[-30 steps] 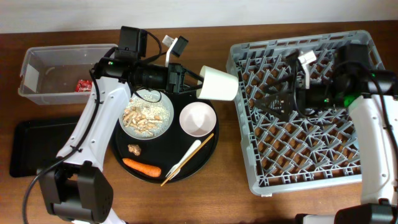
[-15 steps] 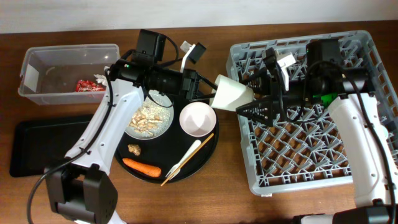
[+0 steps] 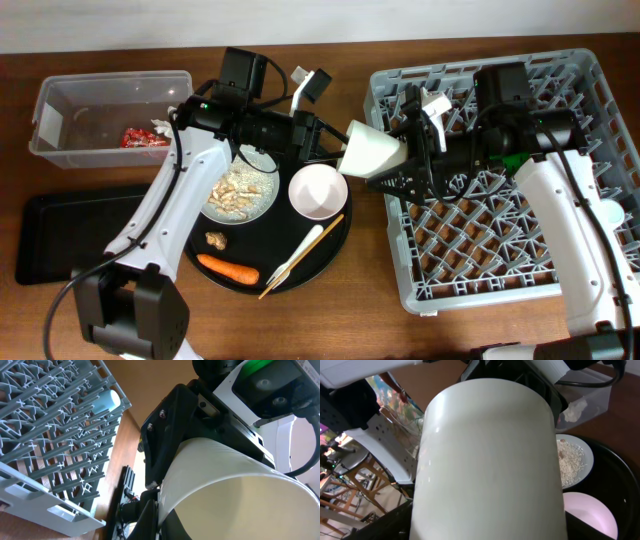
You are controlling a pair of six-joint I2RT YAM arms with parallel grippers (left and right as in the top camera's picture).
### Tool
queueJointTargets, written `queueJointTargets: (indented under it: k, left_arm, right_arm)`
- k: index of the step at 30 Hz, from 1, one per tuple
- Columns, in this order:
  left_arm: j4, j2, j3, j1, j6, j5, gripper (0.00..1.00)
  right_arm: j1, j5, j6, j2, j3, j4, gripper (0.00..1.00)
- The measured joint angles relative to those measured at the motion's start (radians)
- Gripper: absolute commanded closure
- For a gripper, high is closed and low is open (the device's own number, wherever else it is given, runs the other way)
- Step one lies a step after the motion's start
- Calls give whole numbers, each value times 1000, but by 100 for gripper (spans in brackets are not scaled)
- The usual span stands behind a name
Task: Sort waste into correct bins and load items into the dishwasher rack
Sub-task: 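Place the pink-white cup upside down in the rack with the right gripper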
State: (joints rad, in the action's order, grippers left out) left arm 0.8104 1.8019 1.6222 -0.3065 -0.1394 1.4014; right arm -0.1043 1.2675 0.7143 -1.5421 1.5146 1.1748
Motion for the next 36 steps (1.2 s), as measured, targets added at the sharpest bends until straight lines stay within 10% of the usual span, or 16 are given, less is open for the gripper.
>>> queueJointTargets:
  k: [21, 29, 36]
  left_arm:
    - [-4, 0, 0, 0, 8, -2, 99]
    - [-3, 0, 0, 0, 0, -43, 78]
    - [210, 1, 5, -1, -8, -565, 78]
  right_arm:
    - [-2, -9, -13, 0, 0, -69, 39]
    - [-4, -30, -15, 0, 0, -69, 47]
    - [24, -352, -232, 0, 0, -63, 53]
